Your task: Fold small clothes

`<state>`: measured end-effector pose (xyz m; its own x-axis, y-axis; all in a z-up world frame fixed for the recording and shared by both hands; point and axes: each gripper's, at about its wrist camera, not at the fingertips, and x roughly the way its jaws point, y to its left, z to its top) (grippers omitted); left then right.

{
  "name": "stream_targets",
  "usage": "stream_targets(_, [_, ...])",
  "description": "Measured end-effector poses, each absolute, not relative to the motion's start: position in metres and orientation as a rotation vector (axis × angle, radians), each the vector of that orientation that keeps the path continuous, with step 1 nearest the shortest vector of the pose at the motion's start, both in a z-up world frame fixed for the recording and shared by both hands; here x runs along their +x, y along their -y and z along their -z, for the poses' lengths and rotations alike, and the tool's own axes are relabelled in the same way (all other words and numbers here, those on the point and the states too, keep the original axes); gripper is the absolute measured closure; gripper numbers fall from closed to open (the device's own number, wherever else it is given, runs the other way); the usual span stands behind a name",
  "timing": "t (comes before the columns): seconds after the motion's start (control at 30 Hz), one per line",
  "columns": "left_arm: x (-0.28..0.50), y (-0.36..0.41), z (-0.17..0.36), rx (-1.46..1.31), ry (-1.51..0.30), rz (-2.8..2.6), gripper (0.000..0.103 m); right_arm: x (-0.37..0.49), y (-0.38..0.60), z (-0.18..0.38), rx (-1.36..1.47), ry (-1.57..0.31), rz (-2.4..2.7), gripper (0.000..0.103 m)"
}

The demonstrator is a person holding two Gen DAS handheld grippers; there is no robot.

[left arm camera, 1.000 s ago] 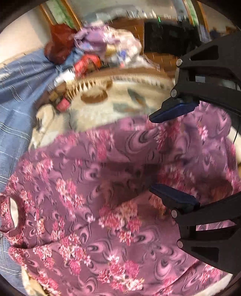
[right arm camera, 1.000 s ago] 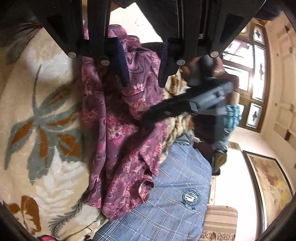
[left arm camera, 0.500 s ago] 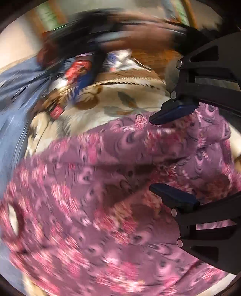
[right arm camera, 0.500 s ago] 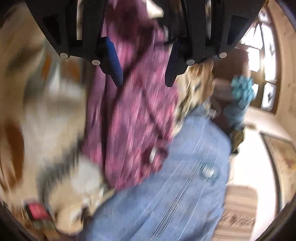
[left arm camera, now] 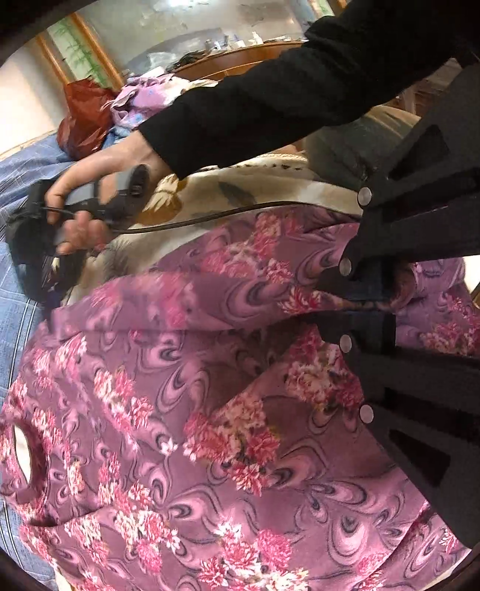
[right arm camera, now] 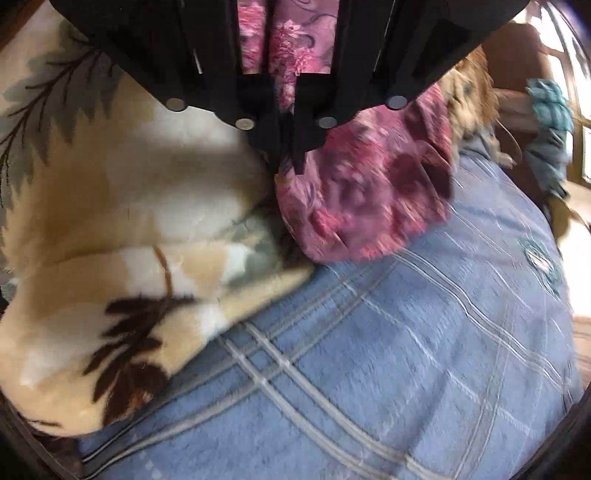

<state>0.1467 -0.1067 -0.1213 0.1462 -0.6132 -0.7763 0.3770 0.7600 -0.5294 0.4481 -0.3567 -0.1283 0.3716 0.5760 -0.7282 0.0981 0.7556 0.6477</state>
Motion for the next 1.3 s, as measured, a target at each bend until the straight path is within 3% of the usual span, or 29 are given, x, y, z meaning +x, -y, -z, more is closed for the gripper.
stream_targets(0.3, [0.153, 0.049, 0.073, -0.328, -1.101, 0.720, 0.102, 0.457, 0.312, 0.057, 0.571, -1.077, -0.329, 0.099])
stream_targets(0.4, [0.166, 0.028, 0.095, -0.258, -1.163, 0.554, 0.102, 0.475, 0.278, 0.066, 0.481, -1.114, -0.288, 0.098])
stream_targets(0.47, [0.174, 0.017, 0.119, -0.226, -1.212, 0.468, 0.101, 0.485, 0.262, 0.083, 0.399, -1.159, -0.300, 0.093])
stream_targets(0.53, [0.178, 0.011, 0.139, -0.297, -1.270, 0.448, 0.100, 0.477, 0.267, 0.085, 0.480, -1.171, -0.352, 0.090])
stream_targets(0.57, [0.177, 0.008, 0.140, -0.326, -1.274, 0.457, 0.100, 0.464, 0.275, 0.078, 0.511, -1.131, -0.389, 0.087])
stream_targets(0.6, [0.176, 0.006, 0.137, -0.342, -1.271, 0.463, 0.099, 0.452, 0.280, 0.067, 0.516, -1.098, -0.423, 0.075])
stream_targets(0.63, [0.176, 0.003, 0.134, -0.349, -1.266, 0.468, 0.092, 0.438, 0.286, 0.057, 0.512, -1.070, -0.451, 0.059])
stream_targets(0.67, [0.175, 0.001, 0.130, -0.355, -1.256, 0.472, 0.086, 0.414, 0.295, 0.043, 0.508, -1.031, -0.473, 0.052])
stream_targets(0.7, [0.175, 0.002, 0.125, -0.357, -1.241, 0.478, 0.072, 0.399, 0.301, 0.037, 0.506, -1.011, -0.476, 0.045])
stream_targets(0.73, [0.173, 0.004, 0.122, -0.348, -1.235, 0.480, 0.066, 0.384, 0.306, 0.033, 0.496, -1.002, -0.472, 0.045])
stream_targets(0.87, [0.175, 0.018, 0.123, -0.256, -1.232, 0.465, 0.066, 0.337, 0.334, 0.059, 0.467, -1.053, -0.373, 0.045])
stream_targets(1.0, [0.172, 0.007, 0.088, -0.177, -1.074, 0.388, 0.066, 0.337, 0.361, 0.123, 0.616, -1.166, -0.311, 0.060])
stream_targets(1.07, [0.179, 0.012, 0.073, -0.158, -1.023, 0.376, 0.055, 0.343, 0.365, 0.134, 0.648, -1.176, -0.319, 0.061])
stream_targets(1.2, [0.232, 0.060, 0.044, -0.077, -1.029, 0.431, 0.053, 0.354, 0.367, 0.145, 0.804, -1.128, -0.378, 0.065])
stream_targets(1.3, [0.286, 0.105, 0.032, 0.041, -1.005, 0.402, 0.052, 0.355, 0.373, 0.140, 0.783, -1.139, -0.381, 0.095])
